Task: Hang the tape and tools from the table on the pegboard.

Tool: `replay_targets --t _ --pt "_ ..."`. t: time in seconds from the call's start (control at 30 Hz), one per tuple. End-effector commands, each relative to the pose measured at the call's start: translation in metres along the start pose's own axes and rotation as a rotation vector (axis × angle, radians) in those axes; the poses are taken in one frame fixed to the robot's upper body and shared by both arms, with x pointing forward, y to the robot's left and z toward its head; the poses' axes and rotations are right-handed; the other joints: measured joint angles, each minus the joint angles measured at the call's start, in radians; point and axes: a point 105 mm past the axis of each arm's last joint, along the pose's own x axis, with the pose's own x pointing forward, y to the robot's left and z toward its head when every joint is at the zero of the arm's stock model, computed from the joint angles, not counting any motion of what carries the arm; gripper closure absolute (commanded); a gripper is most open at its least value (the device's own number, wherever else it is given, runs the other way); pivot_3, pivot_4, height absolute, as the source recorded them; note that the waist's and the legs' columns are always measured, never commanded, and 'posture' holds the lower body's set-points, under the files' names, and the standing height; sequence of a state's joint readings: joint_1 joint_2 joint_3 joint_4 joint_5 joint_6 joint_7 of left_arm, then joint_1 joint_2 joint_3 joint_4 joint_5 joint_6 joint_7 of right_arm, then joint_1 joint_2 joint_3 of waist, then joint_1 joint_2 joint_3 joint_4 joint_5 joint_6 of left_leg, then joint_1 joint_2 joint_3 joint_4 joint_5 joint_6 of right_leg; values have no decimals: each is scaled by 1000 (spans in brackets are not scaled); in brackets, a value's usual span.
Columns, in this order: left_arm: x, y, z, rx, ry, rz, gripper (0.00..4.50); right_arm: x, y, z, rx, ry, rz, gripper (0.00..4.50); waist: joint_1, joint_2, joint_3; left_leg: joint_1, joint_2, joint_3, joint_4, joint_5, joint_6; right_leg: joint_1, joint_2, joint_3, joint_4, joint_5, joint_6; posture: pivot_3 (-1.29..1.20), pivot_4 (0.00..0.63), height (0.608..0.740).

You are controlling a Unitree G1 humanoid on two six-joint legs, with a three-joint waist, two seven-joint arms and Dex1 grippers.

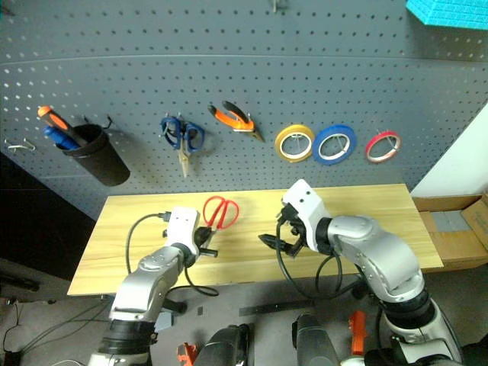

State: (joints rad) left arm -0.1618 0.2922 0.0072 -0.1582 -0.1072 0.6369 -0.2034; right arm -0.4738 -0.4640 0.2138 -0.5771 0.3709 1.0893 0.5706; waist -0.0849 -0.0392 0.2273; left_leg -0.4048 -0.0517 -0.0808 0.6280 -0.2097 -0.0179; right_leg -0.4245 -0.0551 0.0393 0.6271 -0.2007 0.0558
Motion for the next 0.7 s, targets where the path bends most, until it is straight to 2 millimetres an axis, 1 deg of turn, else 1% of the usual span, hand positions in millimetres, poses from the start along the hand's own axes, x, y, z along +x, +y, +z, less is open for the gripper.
replay_targets --t 0.03,0.17,0.27,0.3,0.4,0.5,0.53,0.63,0.7 --pt "-24 0 42 149 -244 -10 4480 -9 10 23 -145 -138 24 0 1 0 0 -1 1 0 0 -1 0 -1 0 0 0 -1 0 -138 217 740" --pt "-55 4 65 287 -432 39 4480 -12 16 29 -205 -193 61 0 3 0 0 -1 6 2 0 -4 -2 -1 0 1 -3 -1 -1 -125 213 740" --pt "-79 7 90 403 -578 102 4480 -13 17 35 -221 -229 89 0 5 0 2 -1 7 2 0 -4 -2 -1 1 0 -3 -2 -3 -103 222 740" --pt "-84 9 95 423 -605 122 4480 -13 18 36 -222 -236 100 0 5 0 3 -1 8 2 0 -4 -2 -1 1 0 -3 -4 -7 -99 223 740" --pt "-95 21 107 442 -651 200 4480 -13 15 40 -232 -248 118 0 7 0 3 -1 9 4 1 -4 -2 0 1 -1 -2 -5 -7 -81 215 740" --pt "-101 36 115 424 -671 271 4480 -10 8 44 -247 -254 116 0 7 0 3 -1 9 4 1 -4 -2 0 2 -2 -2 -3 -5 -64 209 740" --pt "-101 41 117 412 -672 289 4480 -9 6 45 -252 -255 116 0 8 0 3 -1 9 4 1 -4 -2 0 2 -2 -2 -3 -4 -55 196 740" --pt "-93 62 114 309 -620 364 4480 -6 0 50 -273 -262 117 0 19 0 2 -1 9 3 1 -4 -2 0 2 -4 -1 -2 -3 -47 187 740" --pt "-84 66 110 285 -580 362 4480 -3 -4 56 -289 -274 113 0 24 0 2 -1 9 3 1 -4 -2 0 4 -4 -1 -2 -3 -51 186 740"
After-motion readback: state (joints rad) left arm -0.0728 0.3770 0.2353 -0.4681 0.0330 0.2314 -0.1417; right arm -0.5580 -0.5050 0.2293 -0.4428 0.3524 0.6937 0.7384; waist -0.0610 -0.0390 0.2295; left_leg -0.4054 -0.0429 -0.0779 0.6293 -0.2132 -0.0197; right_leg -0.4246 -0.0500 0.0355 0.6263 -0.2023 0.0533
